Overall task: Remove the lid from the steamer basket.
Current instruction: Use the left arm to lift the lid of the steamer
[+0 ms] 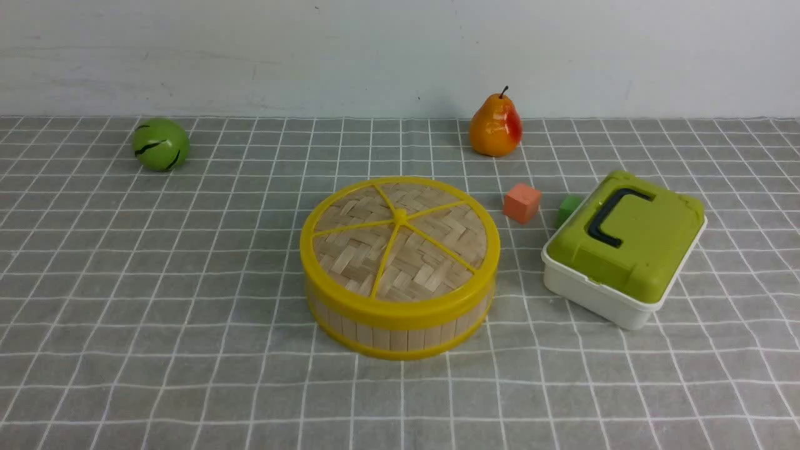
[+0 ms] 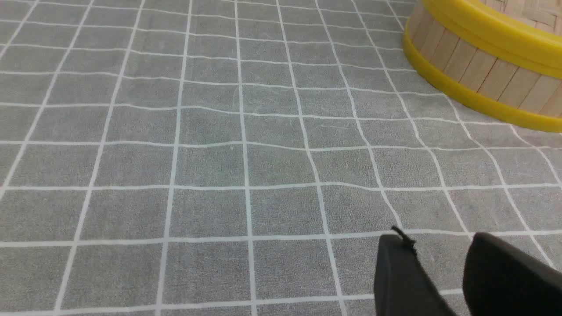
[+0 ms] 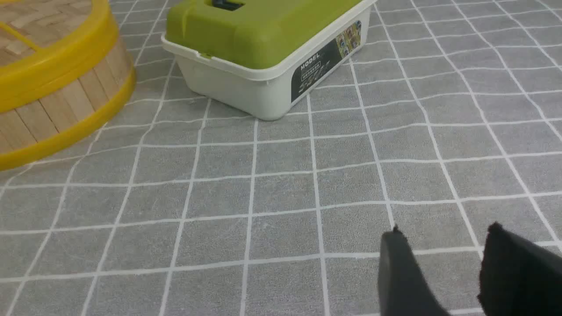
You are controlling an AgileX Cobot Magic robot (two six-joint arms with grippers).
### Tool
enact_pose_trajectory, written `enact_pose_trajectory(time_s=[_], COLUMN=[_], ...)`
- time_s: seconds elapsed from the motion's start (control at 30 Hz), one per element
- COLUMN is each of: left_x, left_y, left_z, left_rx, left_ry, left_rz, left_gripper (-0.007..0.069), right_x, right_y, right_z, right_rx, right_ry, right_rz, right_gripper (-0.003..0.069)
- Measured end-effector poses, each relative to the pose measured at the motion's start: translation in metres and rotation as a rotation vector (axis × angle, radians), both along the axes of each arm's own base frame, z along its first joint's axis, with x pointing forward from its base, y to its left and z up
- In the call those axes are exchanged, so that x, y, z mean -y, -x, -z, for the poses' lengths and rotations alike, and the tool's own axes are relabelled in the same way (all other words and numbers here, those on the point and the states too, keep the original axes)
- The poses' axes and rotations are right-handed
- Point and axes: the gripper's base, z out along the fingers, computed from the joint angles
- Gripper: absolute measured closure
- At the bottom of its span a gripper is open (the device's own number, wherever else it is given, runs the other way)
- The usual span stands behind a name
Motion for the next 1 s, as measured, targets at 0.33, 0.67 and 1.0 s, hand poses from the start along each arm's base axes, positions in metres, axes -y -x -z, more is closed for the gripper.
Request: enact_pose_trajectory(time_s=[0.33, 0.67, 1.0], left_x=[0.0000, 0.0000, -0.0002], left_y=[0.0000, 0.0000, -0.0001], left_z=[0.0000, 0.0000, -0.0002], left_rx=[0.000, 0.000, 0.003], left_ry=[0.000, 0.000, -0.002], left_rz=[0.000, 0.000, -0.002], left_gripper=[0.0401, 0.0387, 0.0386], right_x=[0.0000, 0.0000, 0.0000], right_y=[0.0000, 0.0000, 0.0000], right_z=[0.0000, 0.0000, 0.0000], right_rx=[0.000, 0.000, 0.000], right_ry=[0.000, 0.000, 0.000], right_rz=[0.000, 0.000, 0.000], right_gripper=[0.0418, 0.0418, 0.0418])
